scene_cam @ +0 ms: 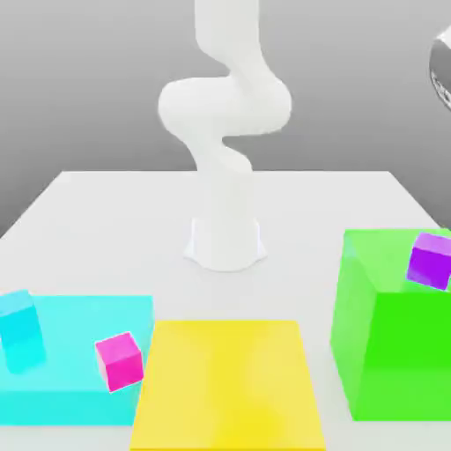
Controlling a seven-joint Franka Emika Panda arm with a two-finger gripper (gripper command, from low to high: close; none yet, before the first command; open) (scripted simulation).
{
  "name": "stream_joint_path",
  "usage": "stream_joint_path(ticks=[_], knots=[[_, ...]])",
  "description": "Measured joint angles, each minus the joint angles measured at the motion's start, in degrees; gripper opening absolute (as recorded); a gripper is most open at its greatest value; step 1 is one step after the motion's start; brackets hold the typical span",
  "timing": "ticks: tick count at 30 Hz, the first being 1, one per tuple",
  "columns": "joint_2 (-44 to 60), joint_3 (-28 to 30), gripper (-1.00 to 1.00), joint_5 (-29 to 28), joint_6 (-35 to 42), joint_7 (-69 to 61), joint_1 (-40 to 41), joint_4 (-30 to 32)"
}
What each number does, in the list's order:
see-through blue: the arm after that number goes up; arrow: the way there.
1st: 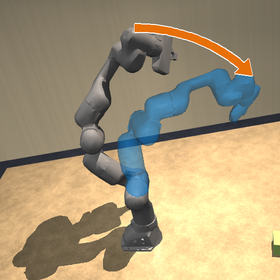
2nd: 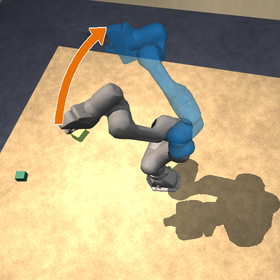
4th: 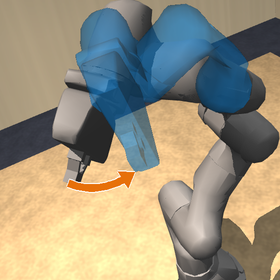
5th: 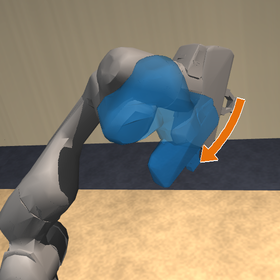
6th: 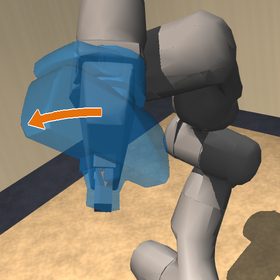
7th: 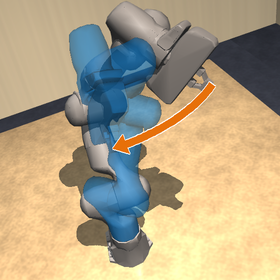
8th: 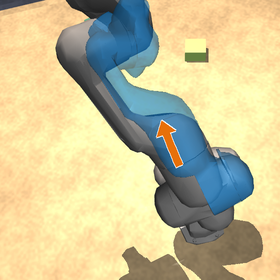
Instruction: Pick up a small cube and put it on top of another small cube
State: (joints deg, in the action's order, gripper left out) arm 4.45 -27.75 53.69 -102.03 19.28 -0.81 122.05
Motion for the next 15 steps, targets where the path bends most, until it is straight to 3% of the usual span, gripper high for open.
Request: stream_joint_path(ticks=[5,10,15], knots=[[-3.69,4.12,-1.00,3.95,-0.93,-2.32,10.10,3.55],[-5.42,2.50,-1.00,-0.71,-5.10,8.60,21.13,6.58],[-6.84,2.34,-1.00,-6.22,-9.59,20.51,22.92,9.36]])
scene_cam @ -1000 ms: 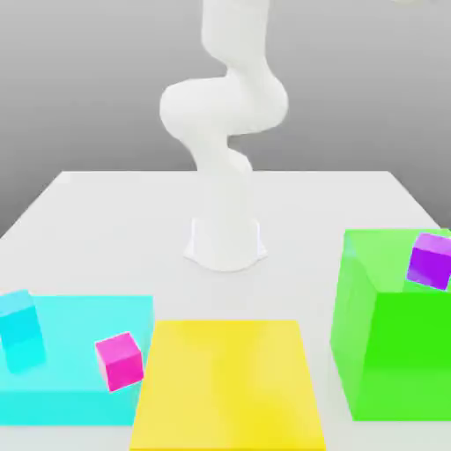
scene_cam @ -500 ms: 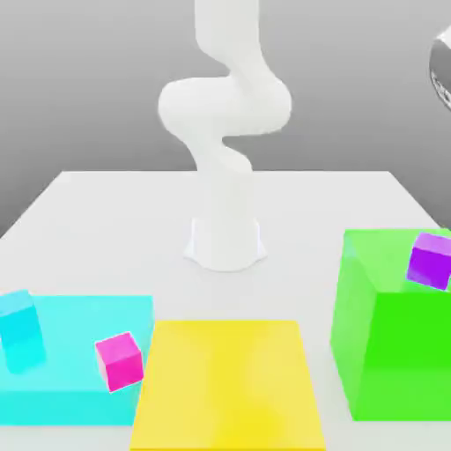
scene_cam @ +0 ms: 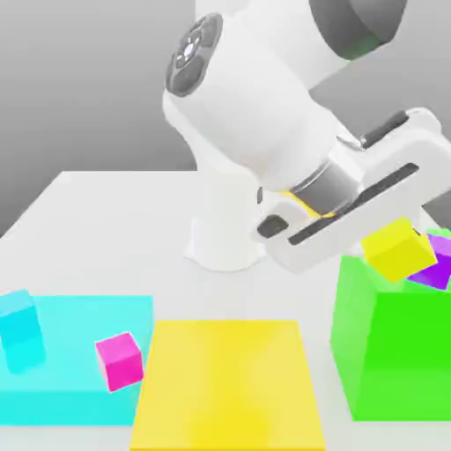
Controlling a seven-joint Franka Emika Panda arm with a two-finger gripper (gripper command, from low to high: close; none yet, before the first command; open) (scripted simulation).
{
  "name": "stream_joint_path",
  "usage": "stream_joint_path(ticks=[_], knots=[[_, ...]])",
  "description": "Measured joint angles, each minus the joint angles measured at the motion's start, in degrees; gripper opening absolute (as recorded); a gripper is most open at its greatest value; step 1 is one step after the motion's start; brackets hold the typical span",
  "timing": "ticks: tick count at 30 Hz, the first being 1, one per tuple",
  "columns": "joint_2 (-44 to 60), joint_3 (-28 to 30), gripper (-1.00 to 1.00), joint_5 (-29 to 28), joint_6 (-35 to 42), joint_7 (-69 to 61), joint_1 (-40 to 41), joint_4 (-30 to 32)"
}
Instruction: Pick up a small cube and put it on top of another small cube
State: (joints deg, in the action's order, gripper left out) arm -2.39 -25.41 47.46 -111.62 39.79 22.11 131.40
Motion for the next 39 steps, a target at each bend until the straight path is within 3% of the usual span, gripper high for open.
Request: stream_joint_path(ticks=[31,36,37,39], knots=[[-4.14,2.09,-1.00,-42.36,-26.75,77.91,18.63,13.08],[3.43,2.24,-1.00,-48.44,-35.87,83.38,19.95,15.05],[4.38,2.17,1.00,-49.08,-36.96,83.86,20.02,15.25],[4.38,2.17,1.00,-49.08,-36.96,83.86,19.96,15.25]])
